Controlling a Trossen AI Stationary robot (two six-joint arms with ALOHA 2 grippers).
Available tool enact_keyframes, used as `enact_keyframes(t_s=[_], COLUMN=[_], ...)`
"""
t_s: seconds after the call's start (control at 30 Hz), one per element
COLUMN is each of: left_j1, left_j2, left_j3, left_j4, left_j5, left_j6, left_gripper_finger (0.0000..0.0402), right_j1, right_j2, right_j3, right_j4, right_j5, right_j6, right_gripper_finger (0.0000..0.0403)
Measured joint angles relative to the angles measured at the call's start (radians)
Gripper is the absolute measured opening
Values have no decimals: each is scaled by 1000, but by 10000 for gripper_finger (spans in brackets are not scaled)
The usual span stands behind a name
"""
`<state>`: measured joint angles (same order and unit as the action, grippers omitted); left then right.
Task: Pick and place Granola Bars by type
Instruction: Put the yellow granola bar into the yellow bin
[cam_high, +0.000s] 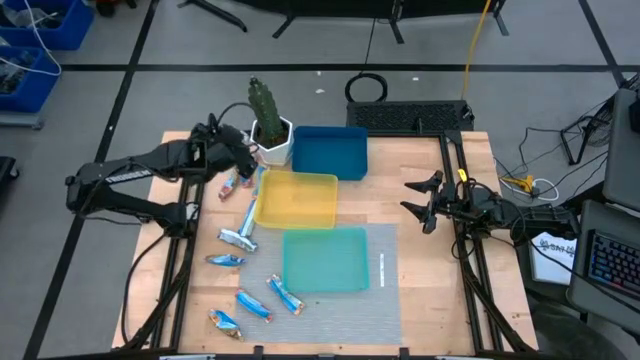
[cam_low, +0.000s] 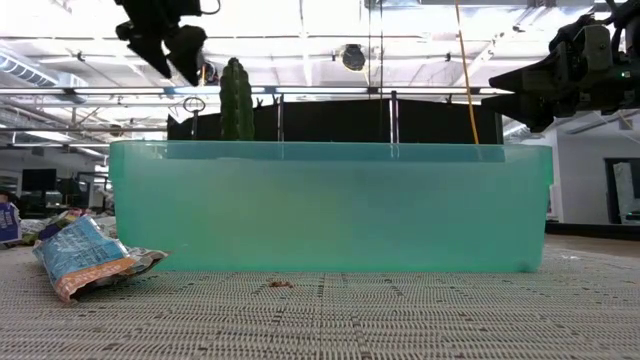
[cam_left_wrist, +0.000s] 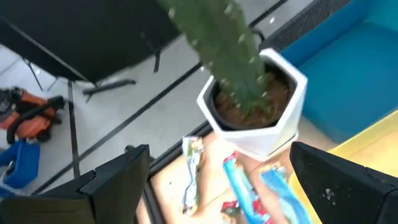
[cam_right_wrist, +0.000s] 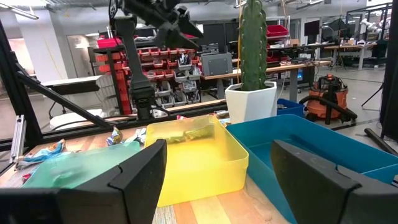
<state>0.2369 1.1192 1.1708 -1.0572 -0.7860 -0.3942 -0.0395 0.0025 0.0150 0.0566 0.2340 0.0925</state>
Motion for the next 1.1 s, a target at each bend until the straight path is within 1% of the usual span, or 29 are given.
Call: enact_keyframes(t_s=[0.17,0.33,0.4,0.5,0.67,0.93,1.1], left_j1=[83,177,220,282,380,532,611], left_j2=[-62,-162,-187,-199,-187,-109,-41], left_j3=[-43,-113,-122,-119,-119,-118,-69], left_j4=[31,171,201,199,195,192,164], left_j5=[85,177,213,269,344,459,500], left_j6=[128,282,307,312,350,375,374], left_gripper_finger=[392,392,392,392,392,392,392], right_j1=[0,0,0,0,0,0,0], right_j2=[0,1,1,1,1,1,1], right_j3=[0,0,0,0,0,0,0], right_j4=[3,6,6,6,6,7,7], right_j5=[0,0,0,0,0,0,0], right_j6=[0,0,0,0,0,0,0], right_gripper_finger=[279,279,279,279,279,279,279])
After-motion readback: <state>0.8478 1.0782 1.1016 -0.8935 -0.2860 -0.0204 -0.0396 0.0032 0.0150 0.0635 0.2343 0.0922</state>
